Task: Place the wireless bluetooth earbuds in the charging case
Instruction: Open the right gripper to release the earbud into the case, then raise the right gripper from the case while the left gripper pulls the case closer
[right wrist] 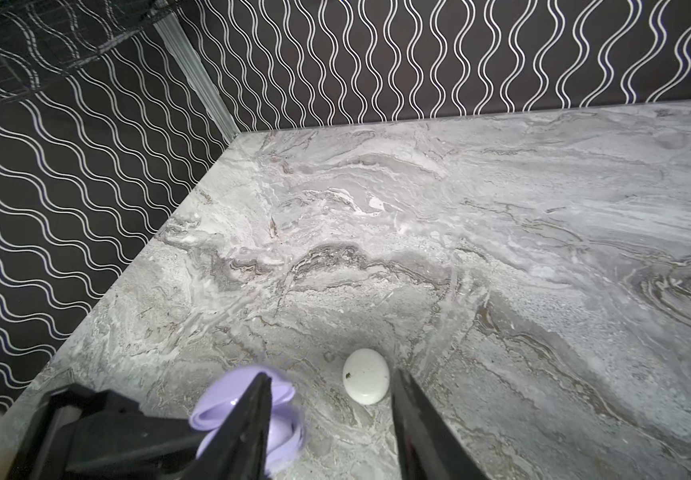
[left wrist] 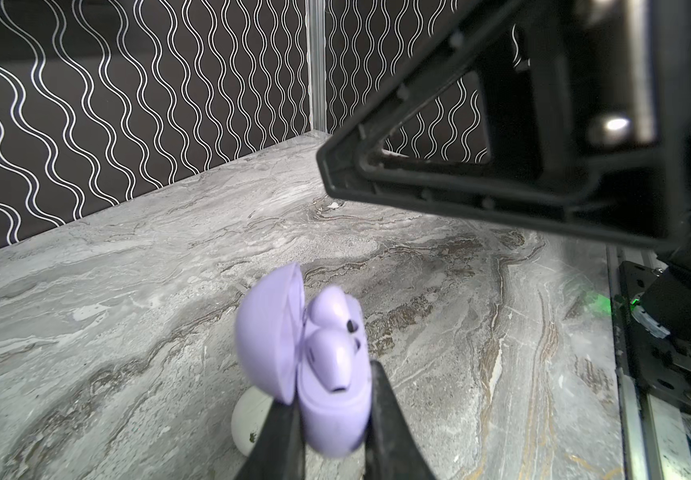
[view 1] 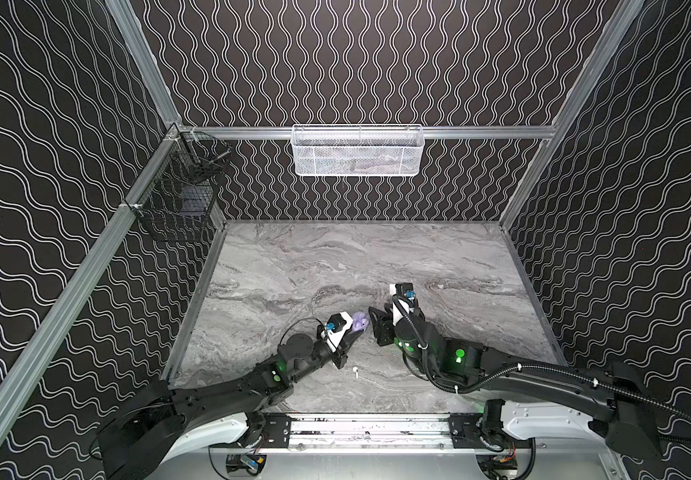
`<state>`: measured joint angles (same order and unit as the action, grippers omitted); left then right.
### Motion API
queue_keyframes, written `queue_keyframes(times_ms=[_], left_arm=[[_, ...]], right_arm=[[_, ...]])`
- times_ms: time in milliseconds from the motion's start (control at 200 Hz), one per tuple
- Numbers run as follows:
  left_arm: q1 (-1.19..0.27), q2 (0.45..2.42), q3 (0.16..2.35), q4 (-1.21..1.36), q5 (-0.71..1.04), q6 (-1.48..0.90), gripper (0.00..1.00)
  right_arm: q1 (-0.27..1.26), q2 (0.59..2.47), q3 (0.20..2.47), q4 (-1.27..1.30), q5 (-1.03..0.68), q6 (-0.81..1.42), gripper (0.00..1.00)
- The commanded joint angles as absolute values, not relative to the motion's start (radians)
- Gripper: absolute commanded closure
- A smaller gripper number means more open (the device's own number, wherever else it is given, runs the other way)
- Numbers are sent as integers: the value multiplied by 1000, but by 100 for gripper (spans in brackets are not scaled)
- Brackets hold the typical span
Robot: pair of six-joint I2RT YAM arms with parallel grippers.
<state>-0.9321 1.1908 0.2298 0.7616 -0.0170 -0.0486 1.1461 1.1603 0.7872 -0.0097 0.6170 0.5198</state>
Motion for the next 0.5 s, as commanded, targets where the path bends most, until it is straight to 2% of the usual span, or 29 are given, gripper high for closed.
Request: queue_keyframes(times_ms=[0, 495], left_arm=[[-931, 1197, 241, 781, -7, -33, 100], [-937, 1220, 257, 787, 52, -10, 100]], right_arm=[[1106, 1160, 819, -112, 547, 568, 50], [964, 1149, 910, -297, 297, 589, 45]])
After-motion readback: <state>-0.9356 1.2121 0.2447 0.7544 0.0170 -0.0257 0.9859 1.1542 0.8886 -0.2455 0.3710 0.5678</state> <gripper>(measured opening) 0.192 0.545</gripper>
